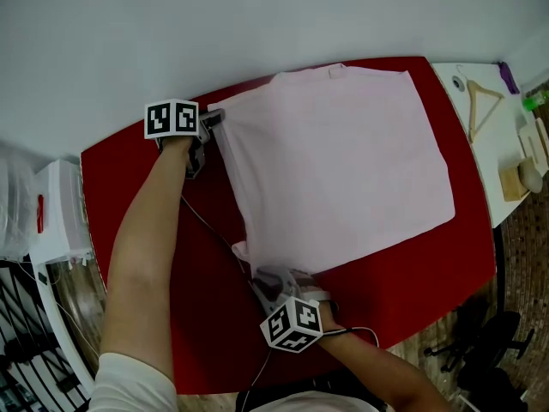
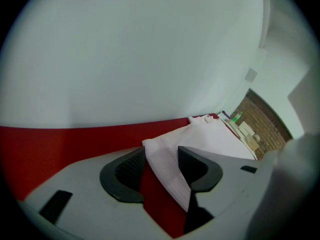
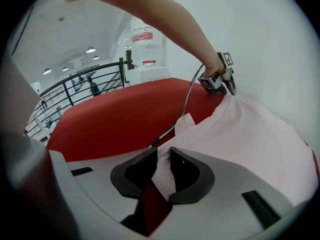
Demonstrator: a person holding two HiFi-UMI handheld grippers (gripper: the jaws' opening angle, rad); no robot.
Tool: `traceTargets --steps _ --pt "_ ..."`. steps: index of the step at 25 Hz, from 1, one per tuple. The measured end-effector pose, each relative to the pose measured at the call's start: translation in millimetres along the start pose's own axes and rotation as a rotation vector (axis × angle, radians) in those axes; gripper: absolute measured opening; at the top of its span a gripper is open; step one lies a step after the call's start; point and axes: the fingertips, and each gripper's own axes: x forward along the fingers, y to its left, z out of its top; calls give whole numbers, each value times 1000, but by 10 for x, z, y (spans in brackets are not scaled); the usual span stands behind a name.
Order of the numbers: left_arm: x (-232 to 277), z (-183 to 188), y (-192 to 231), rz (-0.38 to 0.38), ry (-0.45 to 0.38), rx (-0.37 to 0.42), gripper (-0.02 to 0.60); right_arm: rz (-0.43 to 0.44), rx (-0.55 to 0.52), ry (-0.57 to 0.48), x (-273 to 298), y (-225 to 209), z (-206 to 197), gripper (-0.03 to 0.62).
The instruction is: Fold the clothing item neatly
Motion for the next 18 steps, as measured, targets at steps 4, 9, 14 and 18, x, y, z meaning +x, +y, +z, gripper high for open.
traceTargets --steps 4,9,14,18 --pt "-176 1 156 34 -44 -9 186 -2 0 -20 -25 -6 36 87" --pt "-419 -84 179 12 -69 -17 184 -27 -6 -75 -119 -45 173 87" --pt "-665 -450 -432 -158 -23 49 184 -36 8 -46 -146 -52 106 87" --pt "-730 -1104 -994 -246 110 135 184 -44 19 -6 -125 -11 2 87"
